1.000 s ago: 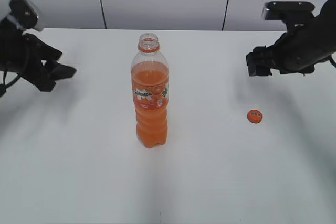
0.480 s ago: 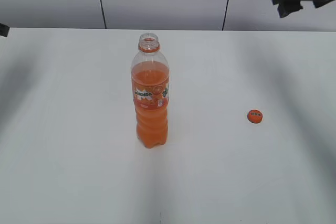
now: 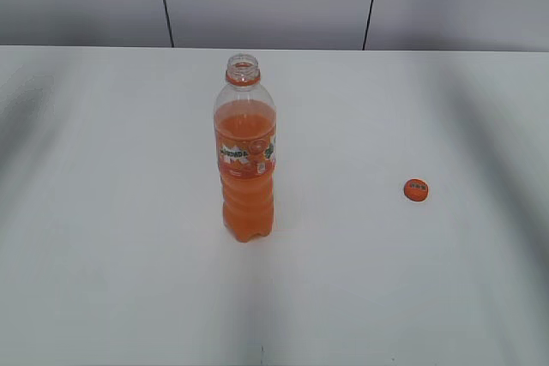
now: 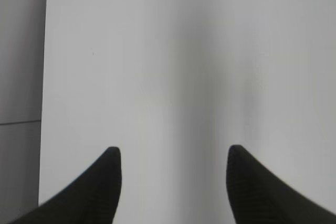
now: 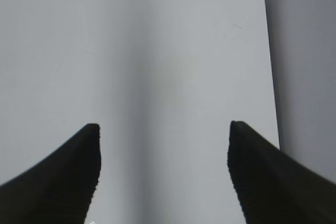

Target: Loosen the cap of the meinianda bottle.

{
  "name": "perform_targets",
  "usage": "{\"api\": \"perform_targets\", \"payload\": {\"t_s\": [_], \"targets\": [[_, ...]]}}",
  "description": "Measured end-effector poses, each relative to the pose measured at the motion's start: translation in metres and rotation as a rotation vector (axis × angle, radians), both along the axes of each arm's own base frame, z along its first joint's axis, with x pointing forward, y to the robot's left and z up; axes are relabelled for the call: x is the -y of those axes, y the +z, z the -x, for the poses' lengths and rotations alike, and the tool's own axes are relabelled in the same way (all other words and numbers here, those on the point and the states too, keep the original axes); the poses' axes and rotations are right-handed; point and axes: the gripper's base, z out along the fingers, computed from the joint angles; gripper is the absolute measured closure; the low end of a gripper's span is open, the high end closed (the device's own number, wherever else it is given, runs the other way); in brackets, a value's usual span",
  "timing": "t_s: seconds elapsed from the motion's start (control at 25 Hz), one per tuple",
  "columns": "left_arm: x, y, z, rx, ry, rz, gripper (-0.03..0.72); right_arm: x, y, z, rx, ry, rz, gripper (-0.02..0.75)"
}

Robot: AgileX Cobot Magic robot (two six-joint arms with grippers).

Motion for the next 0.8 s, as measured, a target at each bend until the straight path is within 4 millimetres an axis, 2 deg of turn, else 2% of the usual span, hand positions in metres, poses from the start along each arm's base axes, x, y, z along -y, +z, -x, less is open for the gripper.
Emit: {"api": "perform_targets", "payload": {"t_s": [0.12, 0.24, 0.36, 0.48, 0.6, 0.72, 0.8], "targets": [[0.003, 0.011, 0.007, -0.064, 0.026, 0.047, 0.291, -0.005, 0.012, 0.005, 0.023, 0.034, -0.059, 0.174], [0.006, 0.013, 0.009, -0.083, 0.026, 0.087, 0.291, -0.006, 0.023, 0.013, 0.043, 0.046, -0.084, 0.174], [0.01, 0.022, 0.015, -0.064, 0.022, 0.133, 0.291, -0.003, 0.04, 0.028, 0.085, 0.05, -0.091, 0.174], [0.013, 0.04, 0.028, -0.012, 0.015, 0.162, 0.291, -0.001, 0.05, 0.045, 0.107, 0.051, -0.096, 0.174], [0.016, 0.059, 0.049, 0.042, 0.005, 0.17, 0.291, 0.001, 0.057, 0.068, 0.118, 0.055, -0.112, 0.174], [0.018, 0.065, 0.077, 0.053, 0.002, 0.172, 0.291, 0.004, 0.054, 0.091, 0.098, 0.053, -0.118, 0.174], [0.019, 0.062, 0.097, 0.042, 0.002, 0.173, 0.292, 0.007, 0.052, 0.109, 0.09, 0.052, -0.119, 0.174]]}}
